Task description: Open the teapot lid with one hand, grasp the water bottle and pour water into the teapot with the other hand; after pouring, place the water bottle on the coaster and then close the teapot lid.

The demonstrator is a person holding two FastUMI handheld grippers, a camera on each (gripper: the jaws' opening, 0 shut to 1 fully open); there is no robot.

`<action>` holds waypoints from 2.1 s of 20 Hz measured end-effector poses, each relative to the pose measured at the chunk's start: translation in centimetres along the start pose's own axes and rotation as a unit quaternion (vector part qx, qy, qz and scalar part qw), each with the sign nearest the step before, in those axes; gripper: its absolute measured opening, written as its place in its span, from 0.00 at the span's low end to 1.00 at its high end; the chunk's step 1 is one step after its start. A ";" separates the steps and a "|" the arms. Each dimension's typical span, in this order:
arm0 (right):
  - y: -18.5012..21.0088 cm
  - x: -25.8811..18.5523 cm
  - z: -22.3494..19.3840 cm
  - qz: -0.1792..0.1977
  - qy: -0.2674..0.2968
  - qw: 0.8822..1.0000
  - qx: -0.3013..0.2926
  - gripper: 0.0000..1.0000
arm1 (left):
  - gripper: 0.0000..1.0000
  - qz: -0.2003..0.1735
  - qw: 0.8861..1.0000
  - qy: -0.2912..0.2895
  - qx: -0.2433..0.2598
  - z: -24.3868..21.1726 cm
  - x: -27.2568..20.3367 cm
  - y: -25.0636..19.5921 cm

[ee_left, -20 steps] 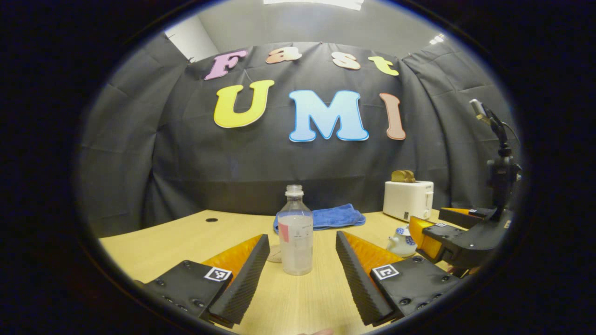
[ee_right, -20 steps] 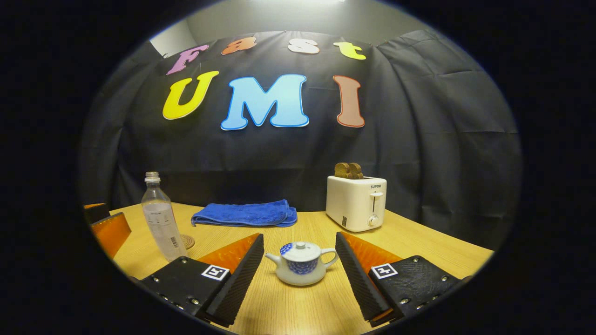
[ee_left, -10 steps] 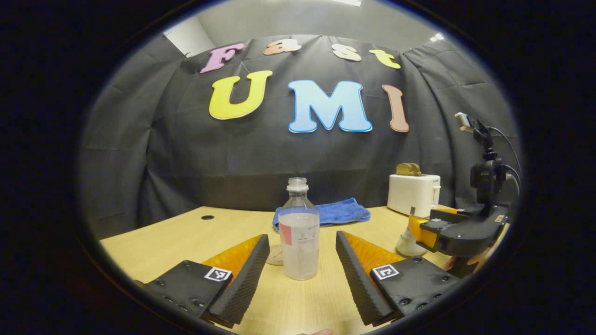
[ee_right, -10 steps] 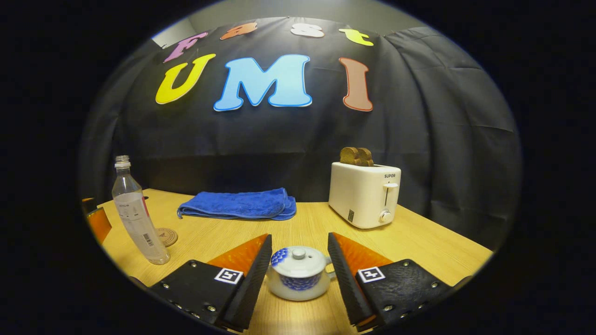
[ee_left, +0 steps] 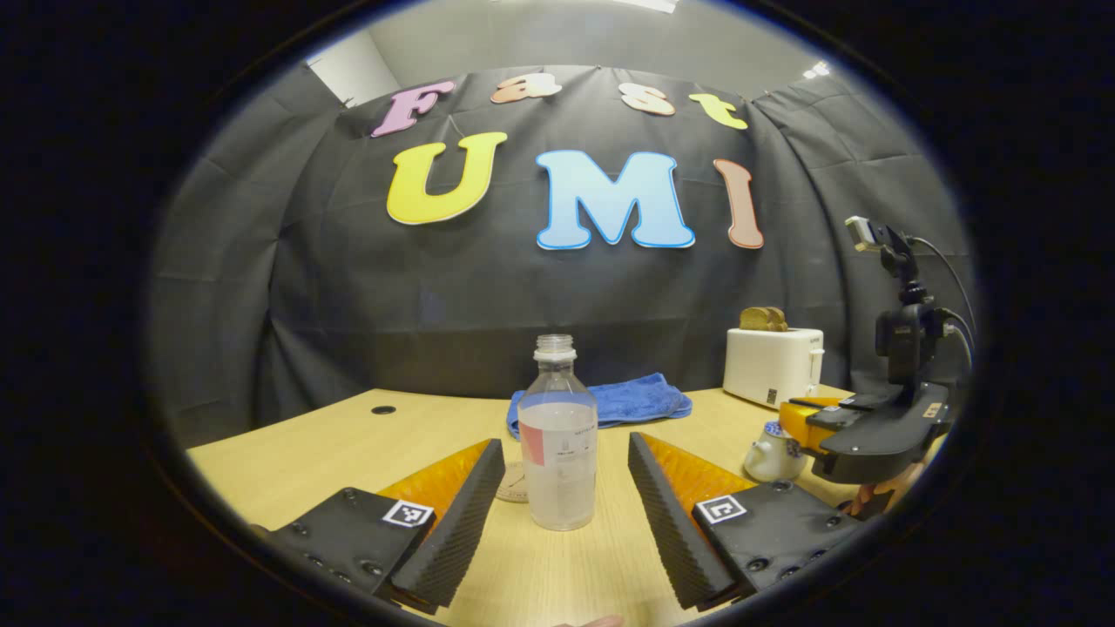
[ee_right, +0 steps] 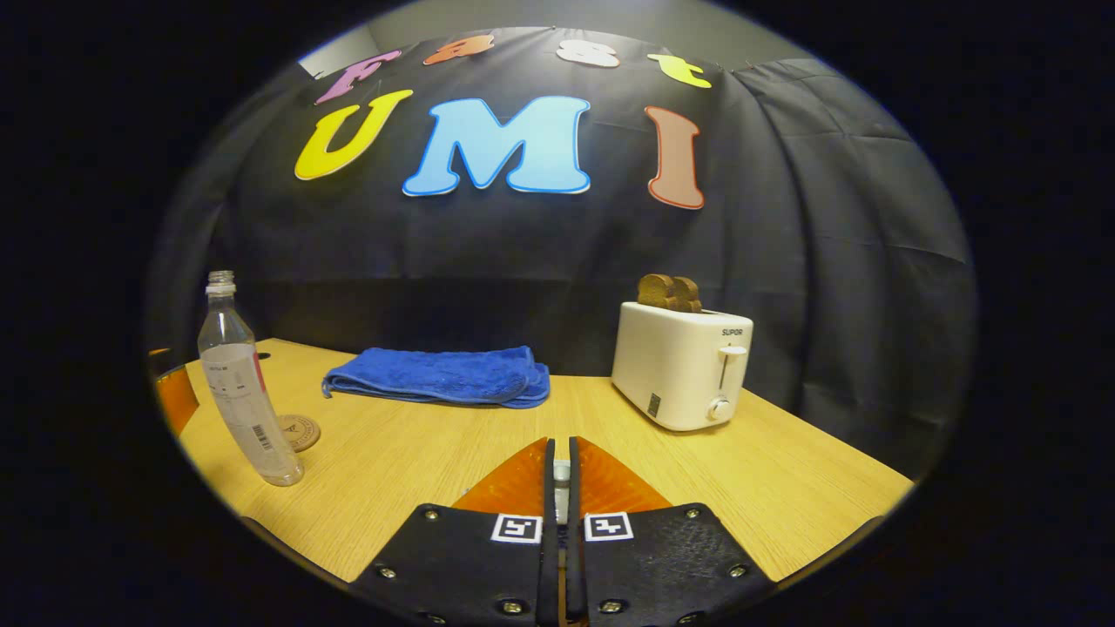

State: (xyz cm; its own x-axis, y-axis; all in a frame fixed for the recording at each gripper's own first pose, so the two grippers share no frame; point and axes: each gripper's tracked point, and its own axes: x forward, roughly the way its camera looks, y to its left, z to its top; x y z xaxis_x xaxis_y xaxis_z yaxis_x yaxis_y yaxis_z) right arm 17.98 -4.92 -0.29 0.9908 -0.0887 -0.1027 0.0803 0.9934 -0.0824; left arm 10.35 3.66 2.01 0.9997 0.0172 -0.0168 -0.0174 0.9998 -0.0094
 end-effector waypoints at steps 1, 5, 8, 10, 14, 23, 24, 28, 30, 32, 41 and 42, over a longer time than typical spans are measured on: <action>-0.3 0.5 -0.3 0.001 0.000 1.000 -0.002 0.04 | 1.00 0.001 1.000 0.000 0.001 0.0 0.0 0.2; -0.2 0.1 0.2 0.005 -0.008 1.000 -0.001 0.04 | 1.00 0.000 1.000 -0.004 -0.003 0.0 0.2 0.3; -0.3 -0.8 1.8 0.006 -0.029 1.000 0.002 0.04 | 0.99 0.000 1.000 -0.004 0.002 0.0 0.5 0.2; -0.2 -1.4 2.2 0.008 -0.036 0.999 0.002 0.04 | 1.00 -0.002 1.000 -0.003 0.000 -0.2 0.8 0.0; 0.6 -2.5 2.3 0.024 -0.039 0.999 -0.002 0.03 | 0.99 -0.001 1.000 0.010 -0.014 -0.7 2.0 0.0; 2.2 -4.6 3.8 0.046 -0.075 0.996 -0.021 0.04 | 0.99 0.006 1.000 0.017 -0.003 -1.2 5.5 0.7; 2.4 -4.9 4.1 0.048 -0.078 0.996 -0.022 0.04 | 0.99 0.007 1.000 0.015 -0.002 -1.0 5.9 0.7; 3.1 -6.2 5.0 0.055 -0.096 0.993 -0.029 0.04 | 1.00 0.012 1.000 0.018 -0.007 -1.5 7.8 1.1; 3.4 -7.3 5.2 0.060 -0.106 0.992 -0.036 0.03 | 0.99 0.015 1.000 0.026 -0.004 -2.3 8.9 1.3; 3.6 -8.1 5.1 0.063 -0.107 0.991 -0.040 0.04 | 0.99 0.016 1.000 0.026 0.004 -2.6 9.6 1.4; 3.7 -15.7 2.5 0.092 -0.074 0.993 -0.009 0.04 | 0.87 0.009 0.999 0.031 0.016 -3.2 10.1 1.0; 3.4 -16.4 2.0 0.092 -0.070 0.993 -0.006 0.04 | 0.87 0.008 0.999 0.033 0.017 -3.1 10.0 0.9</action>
State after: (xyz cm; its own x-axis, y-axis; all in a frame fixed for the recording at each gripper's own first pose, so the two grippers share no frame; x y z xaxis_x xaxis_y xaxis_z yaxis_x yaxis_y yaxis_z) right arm 2.26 0.10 3.14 0.9941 0.1058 0.0226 -0.1035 0.9908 -0.0869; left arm 20.30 4.68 -1.29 0.9960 0.0328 -0.0832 -0.0308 0.9992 0.0255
